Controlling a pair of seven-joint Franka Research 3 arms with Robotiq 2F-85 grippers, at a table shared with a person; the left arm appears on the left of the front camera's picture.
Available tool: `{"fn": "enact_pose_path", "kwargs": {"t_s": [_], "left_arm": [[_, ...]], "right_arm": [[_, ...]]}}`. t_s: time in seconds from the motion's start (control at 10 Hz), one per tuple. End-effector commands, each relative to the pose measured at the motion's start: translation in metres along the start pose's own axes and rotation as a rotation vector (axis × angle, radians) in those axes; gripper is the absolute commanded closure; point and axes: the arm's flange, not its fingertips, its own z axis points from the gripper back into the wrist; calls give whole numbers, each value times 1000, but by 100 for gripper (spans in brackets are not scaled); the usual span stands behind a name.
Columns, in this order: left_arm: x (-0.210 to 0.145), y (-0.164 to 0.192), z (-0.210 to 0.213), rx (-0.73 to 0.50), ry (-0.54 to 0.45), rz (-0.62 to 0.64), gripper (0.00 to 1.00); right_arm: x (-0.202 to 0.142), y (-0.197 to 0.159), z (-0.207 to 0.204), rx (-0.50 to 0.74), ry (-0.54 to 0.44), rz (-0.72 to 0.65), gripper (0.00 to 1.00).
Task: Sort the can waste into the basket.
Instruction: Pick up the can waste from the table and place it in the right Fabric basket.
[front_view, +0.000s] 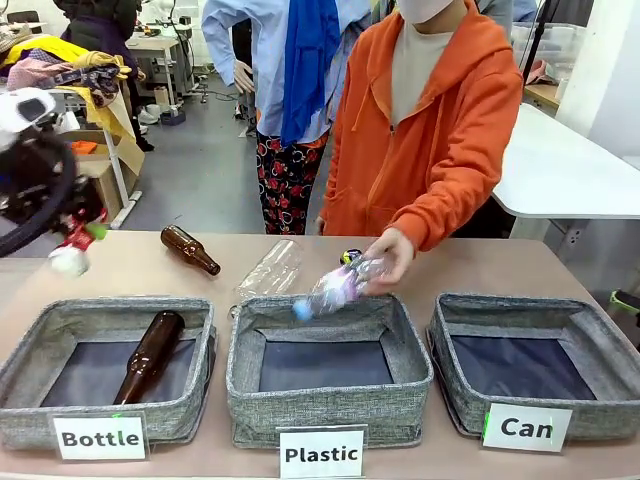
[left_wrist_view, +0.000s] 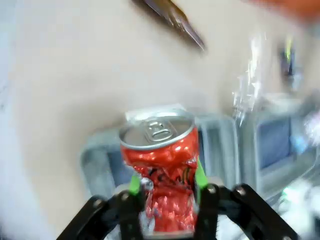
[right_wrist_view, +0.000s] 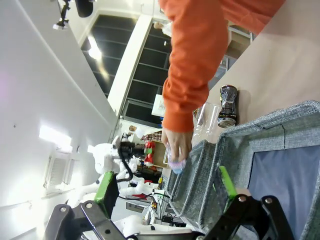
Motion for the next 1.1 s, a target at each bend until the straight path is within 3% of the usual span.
{"fn": "enact_pose_path", "kwargs": {"t_s": [0.0, 0.2, 0.3, 0.4, 0.6, 0.7, 0.9, 1.0], "left_arm": [[-44, 26, 12, -57, 192, -474, 100], [-68, 30, 1, -58, 278, -849, 100], [-65, 26, -7, -72, 253, -803, 100], [-72, 20, 7, -71, 219, -465, 100], [-72, 20, 7, -71, 219, -465, 100], [-75, 23, 1, -72, 260, -585, 57], [-80, -38, -9, -226, 73, -844, 57], [-72, -84, -8, -276, -10, -940, 57]], "right_arm": [[0, 3, -1, 8, 0, 5, 0], [0, 3, -1, 8, 0, 5, 0], [0, 3, -1, 8, 0, 5, 0], [0, 3, -1, 8, 0, 5, 0], [0, 3, -1, 8, 0, 5, 0], [0, 3, -1, 8, 0, 5, 0], [0, 0, 0, 0, 0, 0, 0], [3, 40, 17, -15, -7, 88, 0]]}}
